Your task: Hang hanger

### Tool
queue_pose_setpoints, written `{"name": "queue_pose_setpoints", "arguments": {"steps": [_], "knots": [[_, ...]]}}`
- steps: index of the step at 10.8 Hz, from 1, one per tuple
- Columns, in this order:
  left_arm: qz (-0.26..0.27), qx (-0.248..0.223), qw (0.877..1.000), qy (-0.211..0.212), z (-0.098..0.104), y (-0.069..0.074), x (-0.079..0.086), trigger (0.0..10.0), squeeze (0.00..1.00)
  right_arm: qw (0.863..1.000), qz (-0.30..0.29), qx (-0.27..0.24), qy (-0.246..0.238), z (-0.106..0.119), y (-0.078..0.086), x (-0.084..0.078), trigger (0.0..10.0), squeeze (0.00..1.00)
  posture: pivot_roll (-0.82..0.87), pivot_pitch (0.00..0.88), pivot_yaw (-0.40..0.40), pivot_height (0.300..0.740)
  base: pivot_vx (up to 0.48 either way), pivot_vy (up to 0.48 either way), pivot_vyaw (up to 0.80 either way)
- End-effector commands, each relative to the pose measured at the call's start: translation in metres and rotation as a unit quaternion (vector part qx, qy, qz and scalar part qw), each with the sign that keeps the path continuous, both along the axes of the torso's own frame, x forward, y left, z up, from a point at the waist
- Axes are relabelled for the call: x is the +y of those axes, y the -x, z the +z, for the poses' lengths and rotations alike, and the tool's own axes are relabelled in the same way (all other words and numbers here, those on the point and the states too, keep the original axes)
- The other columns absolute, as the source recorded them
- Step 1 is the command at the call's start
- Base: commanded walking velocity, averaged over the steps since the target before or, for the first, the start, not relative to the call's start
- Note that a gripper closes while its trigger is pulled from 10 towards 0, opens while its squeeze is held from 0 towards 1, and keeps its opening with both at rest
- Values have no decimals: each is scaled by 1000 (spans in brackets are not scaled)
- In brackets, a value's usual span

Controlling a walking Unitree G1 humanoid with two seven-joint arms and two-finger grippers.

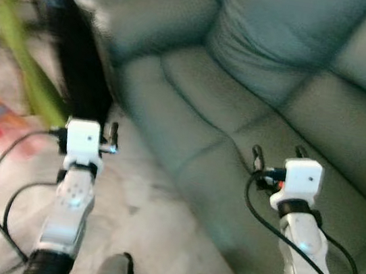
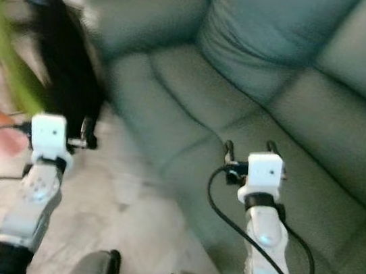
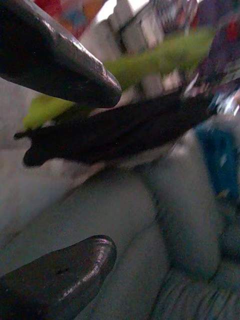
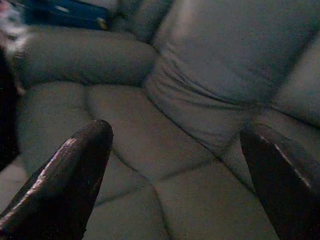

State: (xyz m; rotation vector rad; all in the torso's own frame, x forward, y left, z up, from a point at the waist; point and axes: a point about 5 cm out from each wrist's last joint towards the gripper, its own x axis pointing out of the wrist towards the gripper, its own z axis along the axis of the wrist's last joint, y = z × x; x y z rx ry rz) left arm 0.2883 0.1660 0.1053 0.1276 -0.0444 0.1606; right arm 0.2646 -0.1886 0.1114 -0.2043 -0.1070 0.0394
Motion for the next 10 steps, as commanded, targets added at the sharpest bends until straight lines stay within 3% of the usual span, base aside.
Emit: {"name": "queue_pose_setpoints", "arguments": {"steps": [1,2,4,5,7,8,10], "knots": [[3,-13,1000,-8,9,-2,-2,10000,0,1000,-5,2,-4,0,-1,-3,10000,0,-34,192,-4,740,0,0,800],[14,-23,1000,-16,15,-3,3,10000,0,1000,-2,-6,3,3,-2,-1,10000,0,-37,216,-5,740,0,0,800],[78,17,996,-38,-7,16,31,10000,0,1000,0,8,3,-3,8,-2,10000,0,-40,225,-14,740,0,0,800],[77,18,996,-40,-9,21,33,10000,0,1000,-2,14,-1,-6,11,-3,10000,0,-39,221,-14,740,0,0,800],[58,14,995,-83,-11,35,28,10000,0,1000,-13,17,9,-11,13,-7,10000,0,-62,186,23,740,0,0,800],[50,-1,994,-96,-7,38,26,10000,0,999,-34,25,5,-15,17,-17,10000,0,-68,172,23,740,0,0,800],[55,10,995,-78,-11,35,27,10000,0,998,-40,39,8,-21,22,-23,10000,0,-72,170,11,740,0,0,800]]}}
